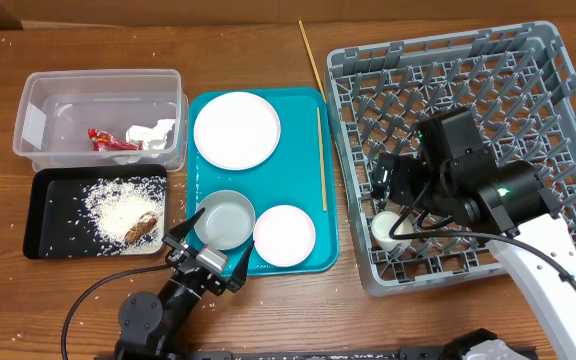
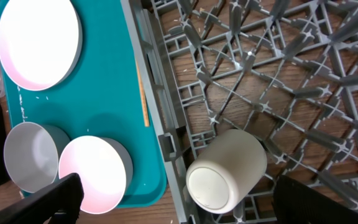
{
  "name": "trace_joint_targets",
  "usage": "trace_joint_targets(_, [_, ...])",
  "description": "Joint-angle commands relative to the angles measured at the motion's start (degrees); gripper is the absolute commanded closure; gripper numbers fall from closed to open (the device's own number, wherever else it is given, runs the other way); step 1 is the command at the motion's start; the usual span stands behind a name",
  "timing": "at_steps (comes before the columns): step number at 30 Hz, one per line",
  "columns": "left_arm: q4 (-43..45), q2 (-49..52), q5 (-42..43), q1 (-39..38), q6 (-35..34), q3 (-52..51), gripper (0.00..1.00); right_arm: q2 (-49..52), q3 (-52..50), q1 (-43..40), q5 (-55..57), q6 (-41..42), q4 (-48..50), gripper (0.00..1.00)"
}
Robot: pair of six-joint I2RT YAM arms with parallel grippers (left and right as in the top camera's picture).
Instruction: Sort waste into correct bins and load items into the dishwasher
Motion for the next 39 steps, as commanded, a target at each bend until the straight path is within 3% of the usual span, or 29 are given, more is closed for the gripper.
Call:
trace_joint_targets(1, [0.5, -0.59, 1.25, 0.57, 0.85, -0.83, 0.0, -0.26, 0.85, 0.22, 0.11, 0.07, 0.2, 0.0])
trace_joint_targets(12, [0.5, -0.59, 1.25, 0.57, 0.85, -0.83, 0.0, -0.26, 0.85, 0.22, -1.27, 0.28, 0.39, 0.0])
trace_joint_targets(15, [0.5, -0.59, 1.27, 0.57, 0.85, -0.83, 0.0, -0.26, 0.85, 0.22, -4.31, 0.28, 5.22, 0.0])
trace_joint_targets(16, [0.5, -0.59, 1.25, 0.57, 0.87, -0.83, 0.0, -0.26, 0.85, 0.22, -6.75, 0.28, 6.32, 0.02])
trace_joint_targets(17, [0.5, -0.59, 1.25, 0.57, 0.85, -0.83, 0.0, 0.0, 0.85, 0.76, -14.14, 0.0, 7.74, 0.19])
trace_joint_targets(18, [0.5, -0.59, 1.25, 0.57, 0.85, -0.83, 0.0, 0.31, 0.83, 1.46, -17.46, -0.13, 7.91, 0.22])
trace_joint_targets(21, [0.5, -0.59, 1.25, 0.57, 0.85, -0.83, 0.0, 3.52, 0.52, 8.76, -19.96, -0.37, 8.5, 0.18])
trace_joint_targets(26, [0.5, -0.59, 1.25, 0.57, 0.85, -0.83, 0.0, 13.79, -0.26, 19.82, -9.81, -0.42, 10.67, 0.21])
trace_joint_targets(27, [0.5, -0.59, 1.25, 0.57, 0.85, -0.83, 0.0, 17.29, -0.26, 20.83, -4.7, -1.66, 10.8, 0.21])
trace_joint_targets(30, [0.5, -0.59, 1.25, 0.57, 0.85, -0.83, 0.0, 23.87, -0.28, 21.24, -5.11, -9.94, 12.7, 0.21])
trace_joint_targets(37, [0.5, -0.59, 1.25, 0.57, 0.85, -0.83, 0.0, 33.97, -0.28, 21.24, -8.0, -13.97, 13.7, 0.37])
trace_joint_targets(39, [0.5, -0.59, 1.25, 0.57, 0.85, -0.83, 0.0, 34.6, -0.33, 21.22, -7.56, -13.97, 14.6, 0.47])
